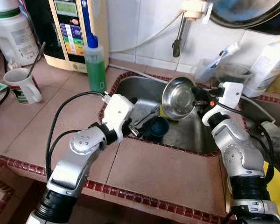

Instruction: Kitchen organization

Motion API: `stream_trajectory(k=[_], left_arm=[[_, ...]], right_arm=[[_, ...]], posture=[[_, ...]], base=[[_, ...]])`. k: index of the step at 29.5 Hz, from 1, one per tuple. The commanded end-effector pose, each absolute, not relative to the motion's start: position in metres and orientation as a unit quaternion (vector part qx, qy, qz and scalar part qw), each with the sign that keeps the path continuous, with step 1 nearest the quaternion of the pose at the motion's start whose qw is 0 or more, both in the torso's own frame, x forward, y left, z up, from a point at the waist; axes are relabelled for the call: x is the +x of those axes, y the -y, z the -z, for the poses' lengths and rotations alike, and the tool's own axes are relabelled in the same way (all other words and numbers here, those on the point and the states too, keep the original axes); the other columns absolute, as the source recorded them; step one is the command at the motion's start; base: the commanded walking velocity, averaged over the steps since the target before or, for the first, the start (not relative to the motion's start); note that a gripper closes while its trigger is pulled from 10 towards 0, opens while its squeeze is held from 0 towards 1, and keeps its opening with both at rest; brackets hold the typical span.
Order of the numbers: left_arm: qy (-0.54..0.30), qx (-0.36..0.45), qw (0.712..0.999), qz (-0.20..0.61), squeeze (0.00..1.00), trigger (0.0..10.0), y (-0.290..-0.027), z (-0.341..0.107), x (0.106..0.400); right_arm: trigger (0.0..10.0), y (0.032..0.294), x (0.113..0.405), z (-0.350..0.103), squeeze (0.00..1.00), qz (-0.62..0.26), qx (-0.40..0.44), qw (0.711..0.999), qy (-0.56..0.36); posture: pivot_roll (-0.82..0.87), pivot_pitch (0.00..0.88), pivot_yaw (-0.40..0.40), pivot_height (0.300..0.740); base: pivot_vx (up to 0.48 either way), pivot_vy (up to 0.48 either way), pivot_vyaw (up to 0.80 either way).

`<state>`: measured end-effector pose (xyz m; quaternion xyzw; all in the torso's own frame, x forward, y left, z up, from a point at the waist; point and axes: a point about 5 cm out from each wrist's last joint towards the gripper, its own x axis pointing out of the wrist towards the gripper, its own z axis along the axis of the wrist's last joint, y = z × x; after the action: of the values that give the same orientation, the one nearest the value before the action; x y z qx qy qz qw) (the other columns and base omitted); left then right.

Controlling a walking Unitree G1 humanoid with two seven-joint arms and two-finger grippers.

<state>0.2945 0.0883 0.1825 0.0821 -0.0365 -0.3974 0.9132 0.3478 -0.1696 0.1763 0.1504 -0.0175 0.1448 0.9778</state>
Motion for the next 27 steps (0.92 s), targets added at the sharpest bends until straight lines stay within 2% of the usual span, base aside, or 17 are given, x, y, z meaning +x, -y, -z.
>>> stream_trajectory(k=[1, 15, 25, 26, 27], left_arm=[[0.04, 0.092, 0.907, 0.408, 0.0, 10.0, -0.085, -0.186, 0.289], [0.035, 0.09, 0.905, 0.414, 0.0, 10.0, -0.083, -0.187, 0.286], [0.029, 0.088, 0.893, 0.441, 0.0, 10.0, -0.079, -0.186, 0.28], [0.029, 0.088, 0.892, 0.442, 0.0, 10.0, -0.079, -0.186, 0.28], [0.029, 0.088, 0.892, 0.442, 0.0, 10.0, -0.078, -0.186, 0.279]], right_arm=[[10.0, 0.17, 0.351, -0.176, 0.0, -0.151, 0.175, 0.973, 0.002], [10.0, 0.167, 0.351, -0.165, 0.0, -0.161, 0.216, 0.962, -0.033], [10.0, 0.168, 0.351, -0.161, 0.0, -0.159, 0.243, 0.956, -0.051], [10.0, 0.168, 0.351, -0.16, 1.0, -0.16, 0.25, 0.954, -0.053], [10.0, 0.168, 0.351, -0.16, 1.0, -0.16, 0.252, 0.953, -0.054]], posture=[[0.02, 0.147, -0.072, 0.74], [0.02, 0.153, -0.077, 0.74], [0.02, 0.153, -0.079, 0.74], [0.02, 0.154, -0.078, 0.74], [0.02, 0.154, -0.078, 0.74]], base=[[0.0, 0.0, 0.0], [0.0, 0.0, 0.0], [0.0, 0.0, 0.0], [0.0, 0.0, 0.0], [0.0, 0.0, 0.0]])
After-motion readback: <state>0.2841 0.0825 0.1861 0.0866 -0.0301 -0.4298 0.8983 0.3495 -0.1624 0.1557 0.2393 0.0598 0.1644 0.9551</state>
